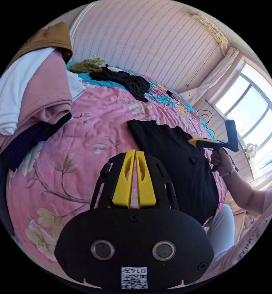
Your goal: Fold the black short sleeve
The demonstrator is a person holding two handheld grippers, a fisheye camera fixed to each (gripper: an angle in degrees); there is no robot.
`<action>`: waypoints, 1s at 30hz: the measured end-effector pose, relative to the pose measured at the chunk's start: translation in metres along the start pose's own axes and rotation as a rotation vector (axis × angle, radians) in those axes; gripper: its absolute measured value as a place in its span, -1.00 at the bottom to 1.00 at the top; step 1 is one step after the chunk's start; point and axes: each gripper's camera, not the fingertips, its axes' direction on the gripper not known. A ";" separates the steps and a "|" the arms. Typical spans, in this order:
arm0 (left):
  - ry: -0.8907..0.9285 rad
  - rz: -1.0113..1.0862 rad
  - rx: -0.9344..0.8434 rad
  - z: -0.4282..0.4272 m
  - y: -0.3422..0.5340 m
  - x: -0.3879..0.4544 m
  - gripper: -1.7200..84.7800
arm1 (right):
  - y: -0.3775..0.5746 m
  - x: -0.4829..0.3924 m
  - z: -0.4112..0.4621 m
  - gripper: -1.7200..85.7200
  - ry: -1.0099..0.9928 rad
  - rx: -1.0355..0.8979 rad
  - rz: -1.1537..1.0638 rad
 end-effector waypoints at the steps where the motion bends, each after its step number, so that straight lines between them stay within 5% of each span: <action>1: -0.002 0.056 -0.006 0.000 0.000 0.009 -0.91 | -0.026 -0.007 0.018 -0.93 -0.020 -0.016 0.005; 8: -0.185 0.352 -0.173 0.035 -0.007 0.048 -0.80 | -0.129 -0.026 0.110 -0.84 0.054 -0.170 0.098; 10: -0.172 0.343 -0.268 0.044 -0.006 0.036 -0.83 | -0.143 -0.029 0.129 -0.91 0.079 -0.254 0.127; 25: -0.060 -0.046 -0.025 -0.087 0.031 -0.085 -0.98 | -0.247 -0.149 0.163 -0.95 -0.245 -0.120 -0.118; 30: -0.083 -0.014 -0.026 -0.105 0.034 -0.100 -0.98 | -0.245 -0.117 0.152 -0.81 -0.038 -0.162 -0.017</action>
